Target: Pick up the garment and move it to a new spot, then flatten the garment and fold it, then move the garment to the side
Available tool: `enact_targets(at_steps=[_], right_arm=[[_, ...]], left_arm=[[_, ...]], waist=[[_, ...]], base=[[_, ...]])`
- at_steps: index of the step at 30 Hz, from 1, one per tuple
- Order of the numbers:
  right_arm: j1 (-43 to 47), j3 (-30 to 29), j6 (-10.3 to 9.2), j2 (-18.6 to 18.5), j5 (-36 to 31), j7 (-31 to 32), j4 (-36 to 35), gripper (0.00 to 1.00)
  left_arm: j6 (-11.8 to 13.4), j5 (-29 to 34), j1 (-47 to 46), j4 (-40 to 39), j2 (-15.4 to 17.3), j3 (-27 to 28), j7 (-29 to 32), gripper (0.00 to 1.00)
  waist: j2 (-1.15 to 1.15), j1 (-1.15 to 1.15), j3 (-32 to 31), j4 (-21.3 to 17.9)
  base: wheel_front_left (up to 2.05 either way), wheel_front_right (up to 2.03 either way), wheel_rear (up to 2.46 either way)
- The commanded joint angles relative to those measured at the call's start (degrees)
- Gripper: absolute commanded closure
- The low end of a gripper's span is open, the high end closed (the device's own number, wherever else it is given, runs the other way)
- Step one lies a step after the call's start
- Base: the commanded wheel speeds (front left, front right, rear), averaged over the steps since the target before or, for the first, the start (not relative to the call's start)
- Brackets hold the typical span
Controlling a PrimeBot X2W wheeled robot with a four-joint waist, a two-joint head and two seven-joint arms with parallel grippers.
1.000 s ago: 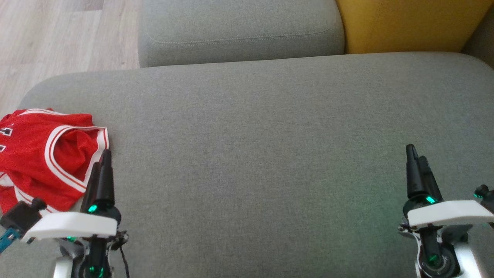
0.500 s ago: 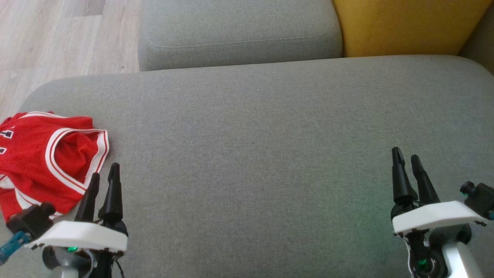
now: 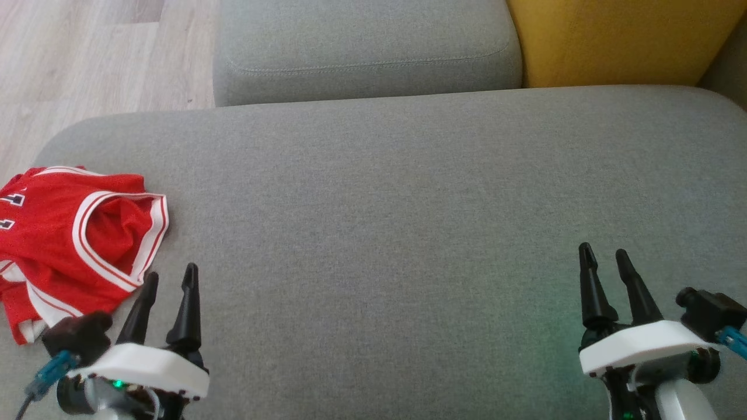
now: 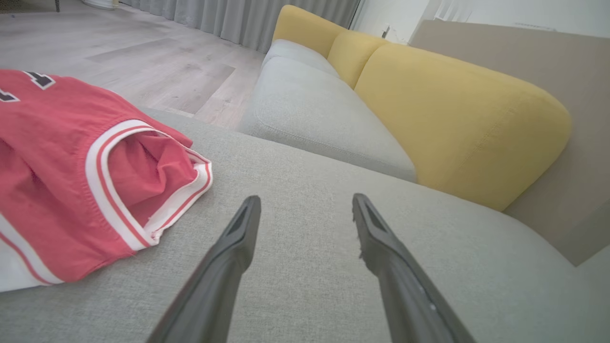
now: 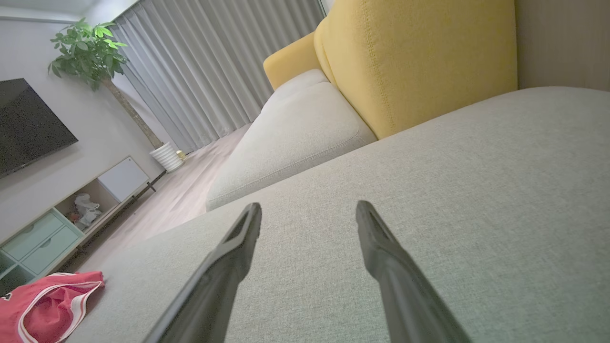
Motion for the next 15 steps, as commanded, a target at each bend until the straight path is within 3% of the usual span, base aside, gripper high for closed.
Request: enact_targets(at_steps=[1, 15], right_arm=[[-1.42, 0.91, 0.29, -0.12, -1.88, -0.81, -2.03, 0.0], [-0.13, 1.11, 0.35, 0.5, -12.13, -2.57, -2.64, 0.0]], left_arm=[[0.31, 1.91, -1.98, -1.76, 1.62, 0.95, -0.97, 0.0], [2.83, 11.44, -1.55, -1.45, 3.47, -1.56, -3.31, 0.0]], waist=[[0.0, 0.0, 0.03, 0.03], [0.0, 0.0, 0.19, -0.06]], base=[[0.0, 0.0, 0.0], [0.0, 0.0, 0.0]])
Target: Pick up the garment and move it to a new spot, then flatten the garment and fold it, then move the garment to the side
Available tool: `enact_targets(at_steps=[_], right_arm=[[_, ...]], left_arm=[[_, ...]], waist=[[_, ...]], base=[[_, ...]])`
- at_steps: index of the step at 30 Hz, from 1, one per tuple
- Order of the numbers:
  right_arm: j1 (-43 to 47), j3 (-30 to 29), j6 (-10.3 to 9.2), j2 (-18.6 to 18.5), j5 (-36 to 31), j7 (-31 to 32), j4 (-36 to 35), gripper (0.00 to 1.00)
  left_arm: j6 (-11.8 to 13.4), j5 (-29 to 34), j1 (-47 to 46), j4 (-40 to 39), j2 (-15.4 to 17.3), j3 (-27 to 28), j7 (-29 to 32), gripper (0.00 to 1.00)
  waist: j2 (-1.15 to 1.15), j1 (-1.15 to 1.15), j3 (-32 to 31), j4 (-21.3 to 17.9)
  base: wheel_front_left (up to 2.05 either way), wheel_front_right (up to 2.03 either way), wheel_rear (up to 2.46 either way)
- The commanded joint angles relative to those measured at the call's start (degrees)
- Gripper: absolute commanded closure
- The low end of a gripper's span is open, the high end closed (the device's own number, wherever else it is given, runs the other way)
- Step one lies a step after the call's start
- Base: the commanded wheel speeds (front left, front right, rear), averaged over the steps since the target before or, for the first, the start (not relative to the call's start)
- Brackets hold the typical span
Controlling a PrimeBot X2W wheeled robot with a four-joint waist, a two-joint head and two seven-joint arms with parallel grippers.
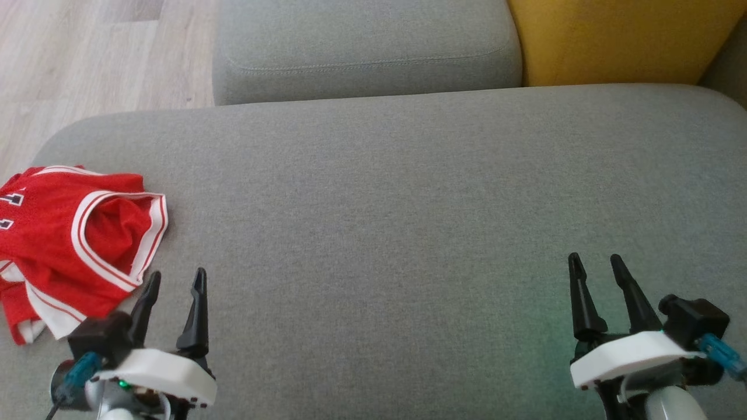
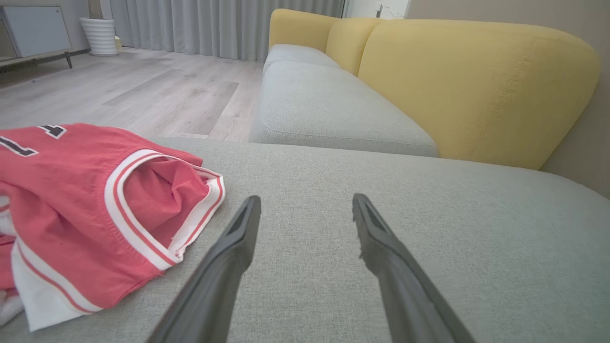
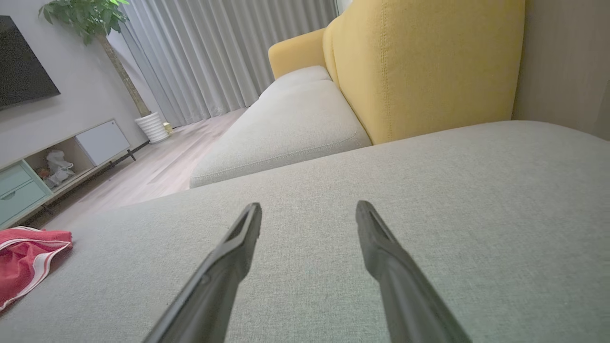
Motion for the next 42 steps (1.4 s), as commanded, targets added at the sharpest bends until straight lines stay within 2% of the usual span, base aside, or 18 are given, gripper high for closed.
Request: enact_targets(at_steps=[1, 21, 30, 42], right_arm=[[-1.41, 0.97, 0.35, -0.19, -2.34, -1.01, -2.32, 0.0], [-0.5, 2.4, 0.42, -0.19, -12.15, -3.03, -3.26, 0.0], [-0.03, 2.73, 0.45, -0.21, -15.01, -3.38, -3.34, 0.0], [-0.09, 2.24, 0.45, -0.21, -12.43, -3.17, -2.58, 0.0]], left_arm=[[0.57, 2.12, -1.44, -2.13, 1.85, 1.21, -0.97, 0.0], [2.62, 12.5, 0.77, -3.0, 3.1, -0.56, -4.33, 0.0], [2.42, 14.27, 1.32, -2.18, 2.41, -0.28, -5.67, 0.0], [1.36, 11.19, 1.1, -1.19, 1.49, 0.56, -5.74, 0.0]], waist=[[0.0, 0.0, -0.01, -0.23], [0.0, 0.0, 0.06, -0.36], [0.0, 0.0, 0.15, -0.3], [0.0, 0.0, 0.33, -0.69]], base=[[0.0, 0.0, 0.0], [0.0, 0.0, 0.0], [0.0, 0.0, 0.0], [0.0, 0.0, 0.0]])
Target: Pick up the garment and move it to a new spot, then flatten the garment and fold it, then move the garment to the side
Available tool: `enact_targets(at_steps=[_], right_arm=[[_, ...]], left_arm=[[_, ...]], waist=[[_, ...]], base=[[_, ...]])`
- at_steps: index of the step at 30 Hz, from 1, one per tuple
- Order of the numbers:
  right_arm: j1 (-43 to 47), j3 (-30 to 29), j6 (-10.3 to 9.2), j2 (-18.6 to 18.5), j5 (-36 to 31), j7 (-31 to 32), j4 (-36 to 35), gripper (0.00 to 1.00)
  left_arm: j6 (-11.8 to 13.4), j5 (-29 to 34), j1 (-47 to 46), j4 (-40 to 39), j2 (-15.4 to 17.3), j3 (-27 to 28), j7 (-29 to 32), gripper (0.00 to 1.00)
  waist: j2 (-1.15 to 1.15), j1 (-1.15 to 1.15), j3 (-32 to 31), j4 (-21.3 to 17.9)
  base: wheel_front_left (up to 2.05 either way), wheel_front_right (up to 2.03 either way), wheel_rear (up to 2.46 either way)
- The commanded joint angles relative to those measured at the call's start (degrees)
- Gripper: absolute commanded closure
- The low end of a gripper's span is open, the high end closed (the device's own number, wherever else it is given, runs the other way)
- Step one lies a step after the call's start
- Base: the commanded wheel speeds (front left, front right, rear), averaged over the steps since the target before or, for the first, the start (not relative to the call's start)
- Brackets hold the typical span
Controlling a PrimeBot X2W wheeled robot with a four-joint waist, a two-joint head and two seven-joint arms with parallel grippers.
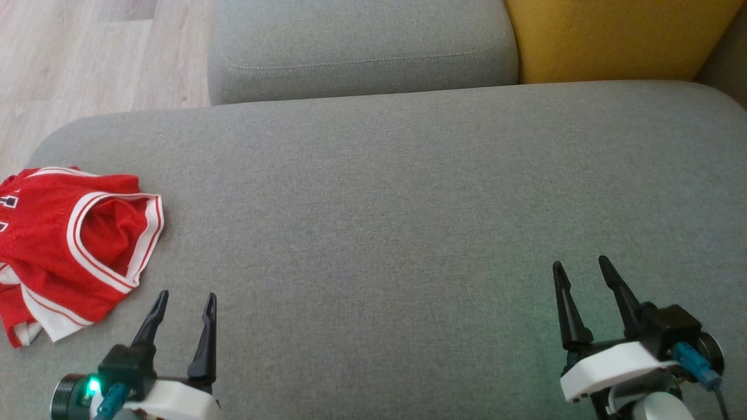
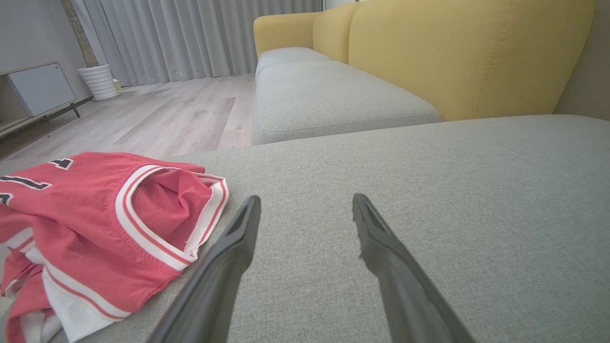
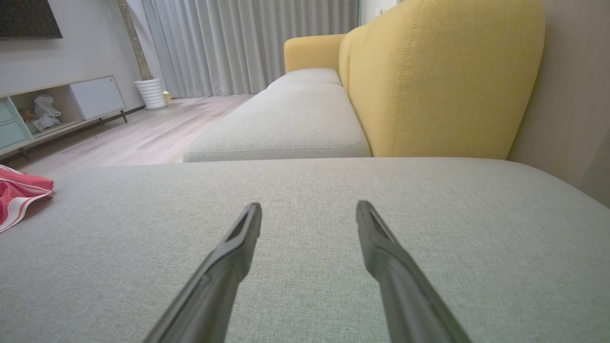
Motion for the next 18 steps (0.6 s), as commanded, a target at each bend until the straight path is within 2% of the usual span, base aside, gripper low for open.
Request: enact_targets(at_steps=[1, 12, 18], right_arm=[[-1.29, 1.11, 0.44, -0.25, 0.22, -0.55, -1.7, 0.0], [-1.01, 0.93, 0.44, -0.25, -0.01, -0.26, -2.32, 0.0], [-1.06, 1.71, 0.44, -0.25, 0.29, -0.38, -3.56, 0.0]], left_arm=[[-0.28, -0.37, -2.46, -1.42, 0.3, 2.36, -0.71, 0.0], [-0.34, -1.01, -2.75, -1.27, -0.04, 2.42, -0.71, 0.0], [-0.49, -3.37, -4.04, -0.24, -1.22, 3.26, -0.7, 0.0]], waist=[[0.0, 0.0, 0.01, -0.01], [0.0, 0.0, 0.08, 0.39], [0.0, 0.0, 0.03, 4.09]], base=[[0.0, 0.0, 0.0], [0.0, 0.0, 0.0], [0.0, 0.0, 0.0]])
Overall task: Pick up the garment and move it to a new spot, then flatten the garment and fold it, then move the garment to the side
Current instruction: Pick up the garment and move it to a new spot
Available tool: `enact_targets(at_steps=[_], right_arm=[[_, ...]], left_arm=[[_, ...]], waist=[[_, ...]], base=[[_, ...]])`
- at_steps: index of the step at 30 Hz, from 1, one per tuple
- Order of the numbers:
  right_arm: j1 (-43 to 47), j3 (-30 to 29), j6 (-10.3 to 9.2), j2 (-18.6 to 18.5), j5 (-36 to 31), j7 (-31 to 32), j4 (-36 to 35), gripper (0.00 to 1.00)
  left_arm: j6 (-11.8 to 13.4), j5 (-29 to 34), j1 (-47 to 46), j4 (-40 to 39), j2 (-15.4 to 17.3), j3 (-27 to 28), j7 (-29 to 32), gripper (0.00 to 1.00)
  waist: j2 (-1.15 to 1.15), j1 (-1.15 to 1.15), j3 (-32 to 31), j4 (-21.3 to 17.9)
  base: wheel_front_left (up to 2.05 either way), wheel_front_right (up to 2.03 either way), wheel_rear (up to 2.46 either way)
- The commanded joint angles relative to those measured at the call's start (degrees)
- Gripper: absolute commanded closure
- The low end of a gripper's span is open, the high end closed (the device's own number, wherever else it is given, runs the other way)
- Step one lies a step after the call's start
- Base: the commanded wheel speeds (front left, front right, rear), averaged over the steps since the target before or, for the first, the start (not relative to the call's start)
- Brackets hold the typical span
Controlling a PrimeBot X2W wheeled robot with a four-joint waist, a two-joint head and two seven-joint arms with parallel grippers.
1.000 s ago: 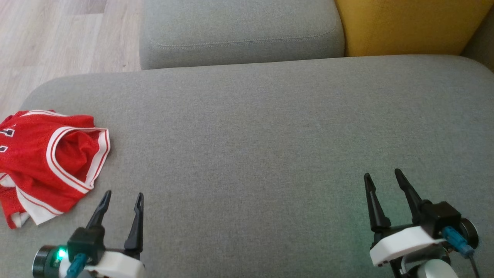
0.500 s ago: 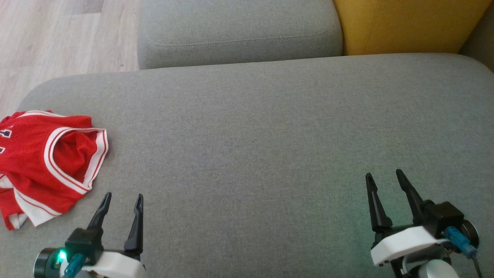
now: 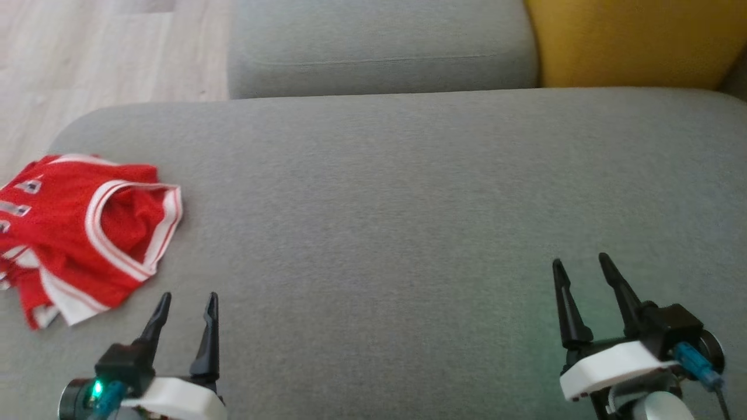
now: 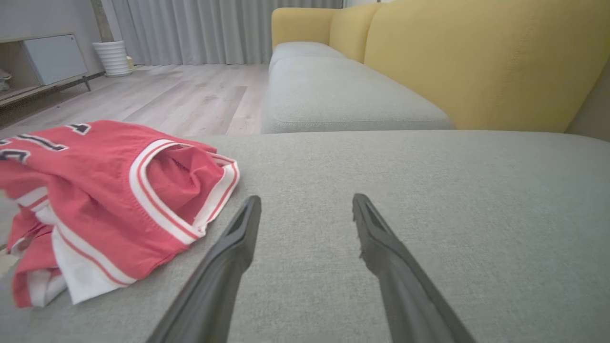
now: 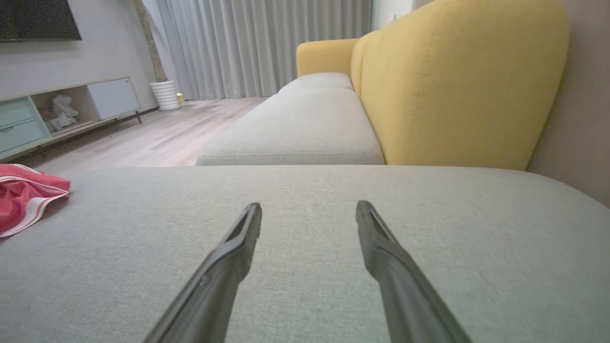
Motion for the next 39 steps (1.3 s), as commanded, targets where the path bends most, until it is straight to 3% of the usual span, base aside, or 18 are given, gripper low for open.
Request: enact_targets(at_steps=[1, 5, 14, 20, 31, 39], right_arm=[[-1.44, 1.69, 0.44, -0.25, 0.32, -0.38, -2.28, 0.0], [-1.58, 2.61, 0.44, -0.25, 0.52, -0.23, -2.56, 0.0], [-2.14, 5.29, 0.44, -0.25, 2.29, -0.42, -3.35, 0.0], [-2.41, 5.49, 0.44, -0.25, 2.46, -0.9, -3.99, 0.0], [-4.03, 6.89, 0.44, -0.25, 1.54, -0.2, -3.89, 0.0], [-3.22, 5.82, 0.44, -0.25, 1.23, 0.5, -4.22, 0.0]], left_arm=[[0.02, -0.58, -3.96, -1.58, 0.31, 2.95, -0.7, 0.0], [0.07, -1.37, -4.87, -1.16, -0.01, 3.37, -0.7, 0.0], [0.15, -2.32, -7.73, 0.36, -0.26, 3.86, -0.71, 0.0], [0.55, -2.48, -8.12, 0.54, 0.25, 4.74, -0.71, 0.0], [1.44, -2.85, -7.56, -0.91, -0.27, 6.96, -0.71, 0.0], [0.55, -1.74, -9.68, 1.19, -0.21, 5.65, -0.71, 0.0]], waist=[[0.0, 0.0, -0.13, 2.64], [0.0, 0.0, -0.4, 6.54], [0.0, 0.0, -1.26, 19.37], [0.0, 0.0, -1.61, 25.11], [0.0, 0.0, -0.54, 26.23], [0.0, 0.0, -0.21, 26.37]], base=[[0.0, 0.0, 0.0], [0.0, 0.0, 0.0], [0.0, 0.0, 0.0], [0.0, 0.0, 0.0], [0.0, 0.0, 0.0], [0.0, 0.0, 0.0]])
